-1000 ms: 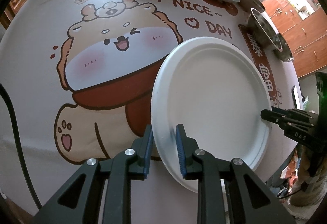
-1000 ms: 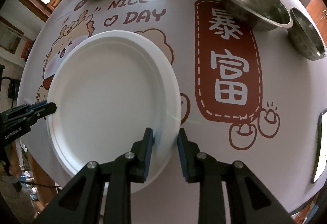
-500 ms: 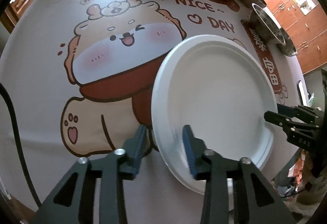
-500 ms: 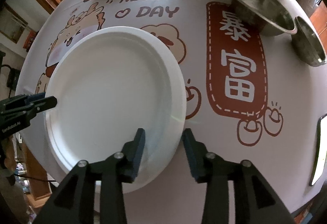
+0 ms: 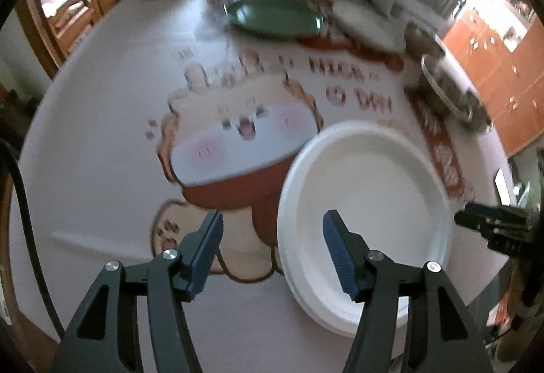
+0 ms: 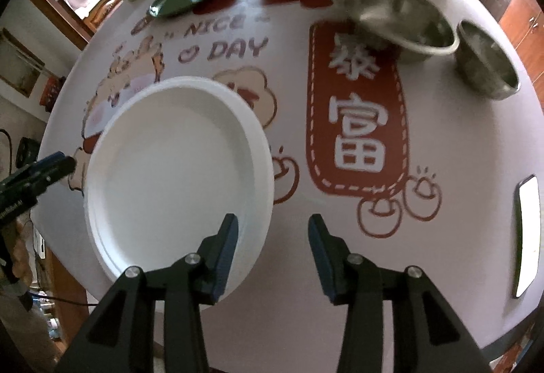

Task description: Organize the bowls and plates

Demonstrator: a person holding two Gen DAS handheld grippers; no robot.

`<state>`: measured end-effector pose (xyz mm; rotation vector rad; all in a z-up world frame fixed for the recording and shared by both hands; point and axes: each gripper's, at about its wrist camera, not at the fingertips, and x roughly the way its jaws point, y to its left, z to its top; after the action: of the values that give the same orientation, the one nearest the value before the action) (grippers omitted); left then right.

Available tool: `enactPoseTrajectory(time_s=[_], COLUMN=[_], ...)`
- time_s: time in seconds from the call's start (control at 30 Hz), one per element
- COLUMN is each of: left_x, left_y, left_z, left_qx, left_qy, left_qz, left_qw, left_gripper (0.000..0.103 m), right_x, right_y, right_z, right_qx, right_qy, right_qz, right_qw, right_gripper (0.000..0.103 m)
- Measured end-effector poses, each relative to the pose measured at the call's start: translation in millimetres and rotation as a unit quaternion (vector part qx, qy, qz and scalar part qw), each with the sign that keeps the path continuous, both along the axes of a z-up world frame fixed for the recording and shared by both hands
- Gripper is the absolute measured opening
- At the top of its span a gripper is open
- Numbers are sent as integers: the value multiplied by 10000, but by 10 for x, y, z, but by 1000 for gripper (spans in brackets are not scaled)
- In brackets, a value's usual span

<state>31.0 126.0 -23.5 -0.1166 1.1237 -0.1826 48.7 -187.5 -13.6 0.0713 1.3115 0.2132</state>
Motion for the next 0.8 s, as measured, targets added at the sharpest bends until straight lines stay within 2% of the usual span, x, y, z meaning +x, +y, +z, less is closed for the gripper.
enactPoseTrajectory(time_s=[0.1,0.2,0.4,0.5,0.63,0.8], left_x=[-1,4,107,134,162,412], left_y=[45,14,-107,-196,-316,-337], left_z=[293,578,1102,1341,1667,2086], left_qx=[-86,-183,-500,-411,28,114], left_qy=[-505,-862,-1052,-1268,-1593,-1808], left_qz=[115,22,-86,-274,-357,-321], left_qw=[9986,9961,9932,9907,9866,9829], left_gripper=[65,68,68,68,68,68], right_x=[-3,23,171,226,339,561], right_y=[-27,-44,-60,-91,-77,-84], right_z=[221,514,1084,1426,1818,2296], right_qx=[88,75,136,253,172,92], right_qy=[-335,-653,-935,-1138,-1431,-1849], right_qz=[17,96,181,211,197,188], right_qw=[9994,9978,9954,9930,9894,9825], right_gripper=[43,43,43,43,43,48])
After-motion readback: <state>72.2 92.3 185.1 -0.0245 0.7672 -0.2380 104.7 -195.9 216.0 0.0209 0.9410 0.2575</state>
